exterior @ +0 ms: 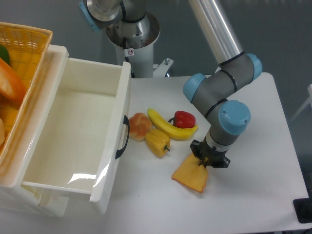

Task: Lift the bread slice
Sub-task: 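Grasp the bread slice edge and tilt it up, then lift the held bread slice up and away from the fruit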

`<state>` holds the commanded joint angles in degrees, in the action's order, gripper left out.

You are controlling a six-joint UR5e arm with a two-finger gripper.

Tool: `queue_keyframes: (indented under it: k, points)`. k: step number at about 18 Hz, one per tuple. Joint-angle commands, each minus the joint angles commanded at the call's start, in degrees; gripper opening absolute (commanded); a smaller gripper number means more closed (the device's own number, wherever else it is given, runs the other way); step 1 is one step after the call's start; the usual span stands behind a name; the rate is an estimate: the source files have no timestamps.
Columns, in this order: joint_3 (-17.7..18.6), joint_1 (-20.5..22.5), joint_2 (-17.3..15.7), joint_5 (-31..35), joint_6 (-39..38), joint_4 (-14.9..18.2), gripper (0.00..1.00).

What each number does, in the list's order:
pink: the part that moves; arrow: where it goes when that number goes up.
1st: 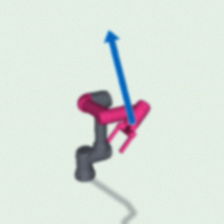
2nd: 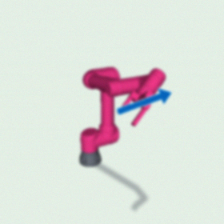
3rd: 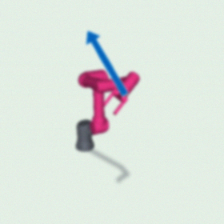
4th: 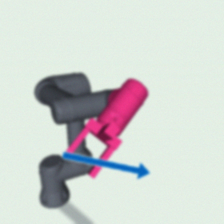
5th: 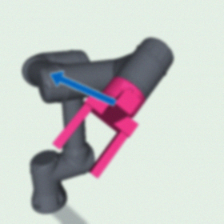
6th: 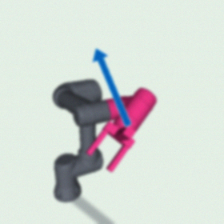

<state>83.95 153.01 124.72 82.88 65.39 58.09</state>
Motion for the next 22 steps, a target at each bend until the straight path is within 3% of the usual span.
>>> queue_keyframes:
  k: [3,6,13,22]
  points:
    - [-4.13,1.41,0.35,0.96,1.05,0.18,0.00]
    - [-5.46,2.73,0.00,1.41,12.10,0.00,0.00]
    - [-11.61,4.22,-0.17,7.73,16.70,0.70,0.00]
    - [-13.11,5.80,-3.86,8.44,20.13,8.08,0.00]
